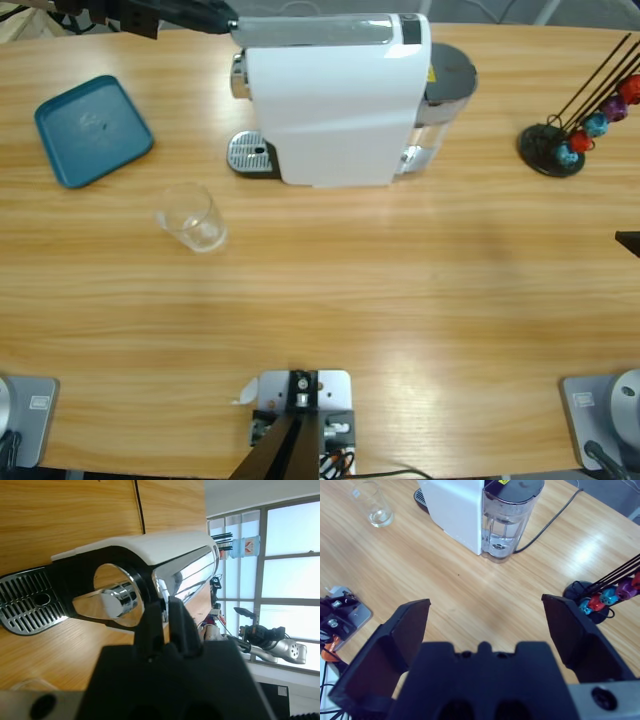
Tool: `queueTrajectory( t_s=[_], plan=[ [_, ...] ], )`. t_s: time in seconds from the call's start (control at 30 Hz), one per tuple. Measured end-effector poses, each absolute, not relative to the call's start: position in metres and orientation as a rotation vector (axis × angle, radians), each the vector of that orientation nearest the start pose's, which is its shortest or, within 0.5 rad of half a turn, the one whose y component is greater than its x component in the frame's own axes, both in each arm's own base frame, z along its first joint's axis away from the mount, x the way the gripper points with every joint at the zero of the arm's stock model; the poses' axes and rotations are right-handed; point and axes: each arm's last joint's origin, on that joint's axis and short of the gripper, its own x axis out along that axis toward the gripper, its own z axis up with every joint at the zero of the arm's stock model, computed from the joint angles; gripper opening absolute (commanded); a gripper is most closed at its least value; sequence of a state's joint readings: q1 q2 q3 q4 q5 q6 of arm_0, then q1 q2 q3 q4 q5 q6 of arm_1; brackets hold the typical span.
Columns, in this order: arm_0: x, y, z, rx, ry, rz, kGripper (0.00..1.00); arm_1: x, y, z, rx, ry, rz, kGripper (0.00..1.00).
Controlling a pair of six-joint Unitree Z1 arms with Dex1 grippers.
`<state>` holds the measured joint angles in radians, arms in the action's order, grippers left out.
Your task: Pour coffee
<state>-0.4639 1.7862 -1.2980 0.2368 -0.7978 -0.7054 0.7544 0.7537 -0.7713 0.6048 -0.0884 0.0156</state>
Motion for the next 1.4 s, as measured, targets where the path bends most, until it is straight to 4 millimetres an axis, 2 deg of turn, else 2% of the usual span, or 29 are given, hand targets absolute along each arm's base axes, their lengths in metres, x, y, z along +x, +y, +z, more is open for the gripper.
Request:
queueTrajectory(
  t_s=[0.27,0.33,0.4,0.43,0.5,0.53,0.67,0.73,0.8,0.87,0.9,0.93,0.97,1.03,1.13,1.2,1.23,1.27,1.37,1.4],
  plan=[
    [0.319,-0.200,0.329,-0.736,1.144,-0.914,0.000,0.047,0.038,0.338,-0.231,0.550,0.637,1.000],
    [0.316,-0.209,0.343,-0.740,1.109,-0.965,0.000,0.047,0.038,0.338,-0.232,0.551,0.637,1.000],
    [0.312,-0.218,0.367,-0.738,1.054,-1.026,0.000,0.047,0.038,0.337,-0.238,0.563,0.636,1.000],
    [0.310,-0.223,0.380,-0.736,1.026,-1.056,0.033,0.048,0.039,0.337,-0.242,0.572,0.635,1.000],
    [0.309,-0.225,0.400,-0.738,0.975,-1.090,0.756,0.049,0.040,0.337,-0.247,0.583,0.634,1.000],
    [0.309,-0.225,0.408,-0.740,0.955,-1.100,0.944,0.049,0.039,0.337,-0.249,0.584,0.630,1.000],
    [0.306,-0.229,0.414,-0.705,0.915,-1.138,0.996,0.053,0.036,0.338,-0.267,0.572,0.529,1.000],
    [0.297,-0.228,0.426,-0.574,0.779,-1.204,0.996,0.058,0.032,0.342,-0.267,0.557,0.375,1.000],
    [0.276,-0.220,0.445,-0.417,0.601,-1.253,1.000,0.065,0.031,0.345,-0.261,0.538,0.254,0.988],
    [0.251,-0.210,0.452,-0.232,0.446,-1.259,1.000,0.073,0.034,0.347,-0.226,0.521,0.190,0.904],
    [0.237,-0.206,0.450,-0.139,0.409,-1.244,1.000,0.080,0.037,0.347,-0.198,0.520,0.153,0.896],
    [0.222,-0.201,0.443,-0.026,0.388,-1.217,1.000,0.088,0.040,0.346,-0.170,0.517,0.115,0.949],
    [0.204,-0.196,0.433,0.126,0.378,-1.182,1.000,0.098,0.042,0.344,-0.143,0.516,0.075,0.993],
    [0.177,-0.184,0.407,0.348,0.418,-1.150,1.000,0.115,0.045,0.336,-0.106,0.506,0.008,1.000],
    [0.152,-0.164,0.369,0.481,0.521,-1.143,1.000,0.133,0.041,0.316,-0.076,0.502,-0.085,0.995],
    [0.142,-0.155,0.358,0.502,0.546,-1.135,1.000,0.137,0.036,0.302,-0.072,0.518,-0.124,0.958],
    [0.139,-0.151,0.356,0.509,0.549,-1.130,0.995,0.137,0.035,0.296,-0.068,0.523,-0.130,0.896],
    [0.138,-0.150,0.355,0.514,0.550,-1.122,0.991,0.136,0.034,0.290,-0.064,0.525,-0.128,0.849],
    [0.139,-0.146,0.348,0.541,0.573,-1.046,0.991,0.136,0.032,0.281,-0.042,0.511,-0.112,0.836],
    [0.140,-0.144,0.344,0.549,0.587,-1.005,0.991,0.137,0.031,0.278,-0.036,0.505,-0.104,0.769]
  ],
)
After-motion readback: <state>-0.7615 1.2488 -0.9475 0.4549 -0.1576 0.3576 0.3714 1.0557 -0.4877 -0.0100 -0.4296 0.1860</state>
